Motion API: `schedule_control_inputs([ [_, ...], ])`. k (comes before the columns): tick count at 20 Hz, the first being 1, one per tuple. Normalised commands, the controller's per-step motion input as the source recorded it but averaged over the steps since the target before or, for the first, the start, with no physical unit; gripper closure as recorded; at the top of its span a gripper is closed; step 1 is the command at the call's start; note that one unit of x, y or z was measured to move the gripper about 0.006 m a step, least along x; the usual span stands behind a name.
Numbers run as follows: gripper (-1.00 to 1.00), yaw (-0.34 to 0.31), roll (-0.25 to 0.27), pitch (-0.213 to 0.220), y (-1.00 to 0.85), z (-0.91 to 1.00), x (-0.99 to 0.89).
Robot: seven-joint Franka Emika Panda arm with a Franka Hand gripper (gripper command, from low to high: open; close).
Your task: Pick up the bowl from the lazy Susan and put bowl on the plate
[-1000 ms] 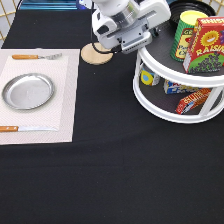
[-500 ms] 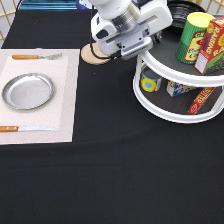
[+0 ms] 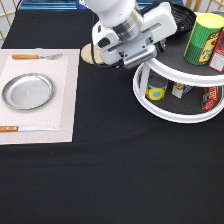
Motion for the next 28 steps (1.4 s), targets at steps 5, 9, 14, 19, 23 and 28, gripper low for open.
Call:
schedule_control_inputs([
  [5, -1.00, 0.093, 0.000, -0.061, -0.04, 0.07, 0.35],
  [9, -1.00, 0.033, -0.025, -0.128, -0.22, 0.56, -0.13],
  [14, -1.00, 0.001, -0.048, -0.129, -0.06, 0.97, -0.28],
  [19, -1.00, -0.018, -0.096, -0.132, 0.00, 0.89, -0.49],
  [23, -1.00, -0.017, -0.103, -0.091, -0.04, 0.47, -0.88],
  [28, -1.00, 0.000, -0.085, -0.120, -0.02, 0.10, -1.00],
])
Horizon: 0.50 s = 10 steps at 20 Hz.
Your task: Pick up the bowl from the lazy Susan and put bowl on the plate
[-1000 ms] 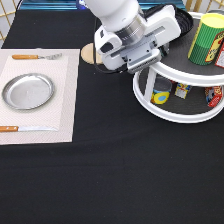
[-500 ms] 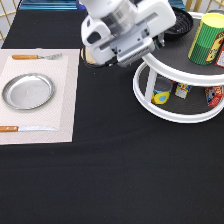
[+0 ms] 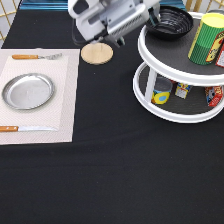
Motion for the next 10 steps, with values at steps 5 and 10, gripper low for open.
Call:
schedule_control_inputs([
  [5, -1.00, 0.000, -0.049, -0.133, 0.00, 0.00, -1.00],
  [10, -1.00, 0.000, -0.039, -0.152, 0.00, -0.04, -1.00],
])
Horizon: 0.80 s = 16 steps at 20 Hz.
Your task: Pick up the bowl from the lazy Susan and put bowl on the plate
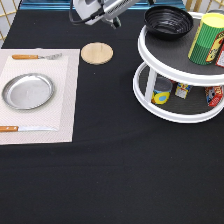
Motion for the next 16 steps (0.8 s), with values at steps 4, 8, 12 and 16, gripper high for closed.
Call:
schedule_control_inputs([
  [4, -1.00, 0.001, -0.055, -0.168, 0.07, -0.23, -1.00],
  [8, -1.00, 0.001, -0.088, -0.183, 0.26, -0.45, -0.96],
  [12, -1.00, 0.000, -0.116, -0.184, 0.43, -0.47, -0.84],
  [16, -1.00, 0.000, -0.123, -0.200, 0.49, -0.36, -0.77],
])
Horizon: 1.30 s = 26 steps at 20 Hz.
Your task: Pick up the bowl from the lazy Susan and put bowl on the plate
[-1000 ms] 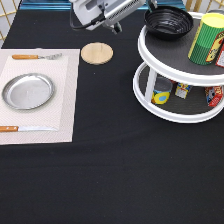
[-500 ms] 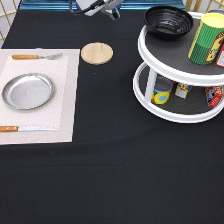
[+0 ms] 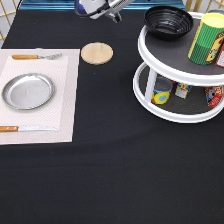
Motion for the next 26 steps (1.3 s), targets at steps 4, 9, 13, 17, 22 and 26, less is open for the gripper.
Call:
schedule_control_inputs([
  [4, -1.00, 0.000, -0.138, -0.222, 0.61, 0.07, -0.62],
  [9, -1.00, -0.036, -0.137, -0.181, 0.32, 0.06, -0.43],
  [13, -1.00, -0.104, -0.060, -0.094, 0.01, -0.47, -0.28],
  [17, -1.00, -0.100, -0.091, -0.057, 0.02, -0.39, -0.31],
  [22, 1.00, -0.062, -0.126, -0.013, 0.27, 0.07, -0.12],
  [26, 1.00, -0.042, -0.148, 0.000, 0.40, 0.35, 0.00],
])
